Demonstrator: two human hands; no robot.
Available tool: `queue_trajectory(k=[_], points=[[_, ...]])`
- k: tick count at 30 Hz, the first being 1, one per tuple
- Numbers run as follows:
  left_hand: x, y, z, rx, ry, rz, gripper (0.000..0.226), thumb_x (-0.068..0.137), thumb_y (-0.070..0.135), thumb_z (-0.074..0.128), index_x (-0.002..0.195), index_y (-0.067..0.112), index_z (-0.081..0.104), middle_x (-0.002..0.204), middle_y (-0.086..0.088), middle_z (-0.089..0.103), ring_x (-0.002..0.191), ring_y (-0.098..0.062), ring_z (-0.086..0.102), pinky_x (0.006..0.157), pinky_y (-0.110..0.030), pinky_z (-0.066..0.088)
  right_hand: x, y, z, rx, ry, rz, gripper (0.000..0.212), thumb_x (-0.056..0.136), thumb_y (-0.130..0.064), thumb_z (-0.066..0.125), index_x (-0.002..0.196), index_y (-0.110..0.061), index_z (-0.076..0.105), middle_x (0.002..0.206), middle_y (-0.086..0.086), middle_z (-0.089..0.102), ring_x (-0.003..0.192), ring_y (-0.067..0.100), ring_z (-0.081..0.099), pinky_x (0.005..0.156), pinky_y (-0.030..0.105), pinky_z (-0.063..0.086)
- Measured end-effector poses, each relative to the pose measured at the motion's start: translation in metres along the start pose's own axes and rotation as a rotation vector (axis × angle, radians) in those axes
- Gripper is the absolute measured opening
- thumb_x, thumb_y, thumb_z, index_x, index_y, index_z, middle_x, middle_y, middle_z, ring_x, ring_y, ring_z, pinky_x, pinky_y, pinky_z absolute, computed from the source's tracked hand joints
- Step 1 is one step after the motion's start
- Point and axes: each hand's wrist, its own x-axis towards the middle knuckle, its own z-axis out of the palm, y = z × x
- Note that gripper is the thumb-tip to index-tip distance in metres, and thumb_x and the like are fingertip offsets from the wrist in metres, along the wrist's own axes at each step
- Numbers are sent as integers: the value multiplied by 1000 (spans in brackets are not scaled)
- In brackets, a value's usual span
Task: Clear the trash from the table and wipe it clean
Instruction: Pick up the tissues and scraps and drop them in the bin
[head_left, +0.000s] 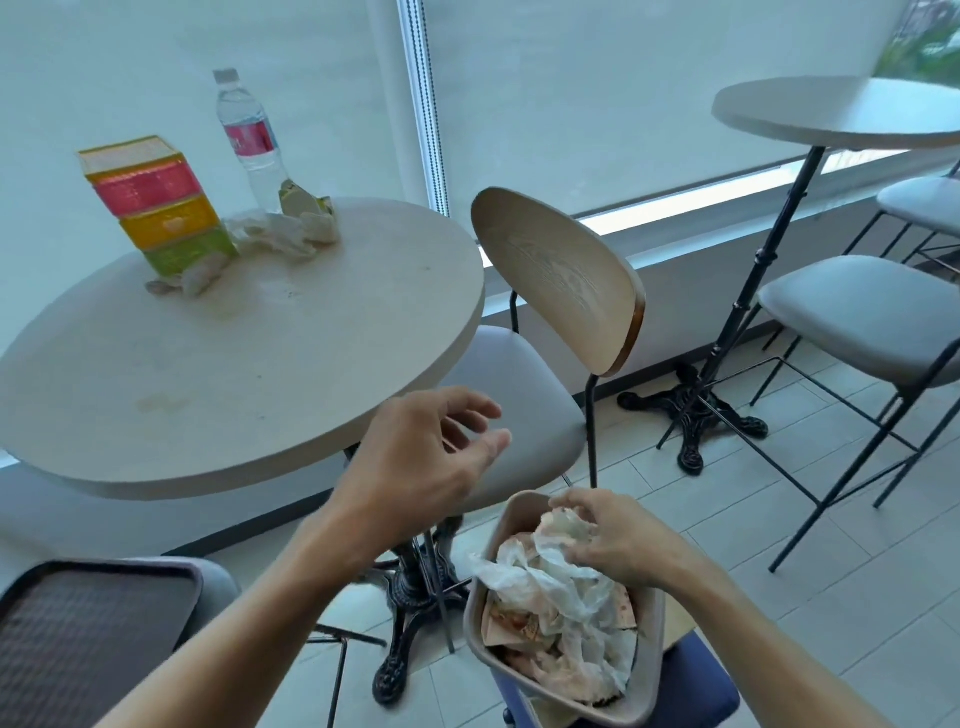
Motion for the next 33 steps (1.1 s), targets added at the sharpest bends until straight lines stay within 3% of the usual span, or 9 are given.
queue_trajectory(k=[2, 4, 7, 12, 15, 20, 26, 29, 33], points=[[2, 6, -23, 51, 6, 43, 13, 84, 33, 73, 96, 31, 72, 84, 14, 70, 76, -1, 65, 67, -14, 53, 0, -2, -6, -65, -6, 7, 70, 80, -21, 73, 141, -36, 44, 138, -6, 50, 121, 11, 51, 93, 20, 44], [7, 6, -50, 98, 31, 67, 11, 84, 33, 73, 95, 32, 72, 82, 15, 70, 76, -1, 65, 66, -14, 52, 3, -13, -18, -66, 13, -8, 74, 81, -26, 74, 145, -38, 38, 141, -5, 44, 119, 9, 49, 97, 20, 41], [22, -2, -91, 169, 115, 74, 12, 83, 36, 73, 95, 33, 72, 81, 16, 71, 77, 0, 65, 68, -16, 53, 7, -39, -38, -47, 58, -77, 68, 83, -36, 72, 142, -44, 39, 133, -7, 49, 91, -3, 50, 86, 17, 41], [57, -29, -155, 319, 226, 55, 13, 83, 36, 74, 94, 29, 73, 86, 14, 70, 82, -1, 64, 74, -24, 52, 6, -92, -64, 44, 132, -171, 49, 86, -43, 69, 131, -49, 49, 113, -20, 55, 96, 3, 57, 93, 26, 47], [82, -60, -187, 403, 253, -42, 14, 83, 32, 74, 94, 25, 73, 87, 6, 70, 83, -9, 64, 76, -28, 49, 3, -128, -74, 108, 197, -262, 38, 86, -41, 69, 122, -49, 56, 107, -16, 61, 77, 3, 61, 80, 25, 55], [115, -115, -226, 538, 275, -227, 30, 84, 37, 70, 110, 22, 71, 115, -7, 69, 106, -29, 63, 89, -38, 51, 5, -187, -82, 181, 241, -386, 30, 86, -39, 68, 115, -46, 61, 103, -14, 65, 76, 11, 64, 77, 28, 58], [138, -155, -234, 555, 197, -367, 53, 92, 62, 48, 130, 27, 59, 139, -9, 55, 125, -30, 52, 102, -40, 42, 32, -238, -74, 189, 247, -442, 23, 88, -38, 68, 109, -44, 65, 97, -16, 67, 74, 3, 64, 74, 23, 55], [144, -164, -234, 543, 165, -350, 49, 96, 56, 45, 130, 24, 59, 135, -10, 58, 119, -29, 55, 98, -37, 44, 53, -260, -69, 184, 241, -439, 21, 89, -33, 68, 109, -40, 66, 95, -14, 67, 73, 4, 65, 70, 21, 54], [151, -177, -239, 449, 213, -278, 28, 94, 42, 59, 106, 21, 72, 111, -9, 69, 95, -26, 62, 81, -31, 49, 89, -287, -63, 141, 253, -437, 18, 88, -31, 68, 105, -36, 68, 94, -12, 68, 69, 2, 63, 64, 16, 46]])
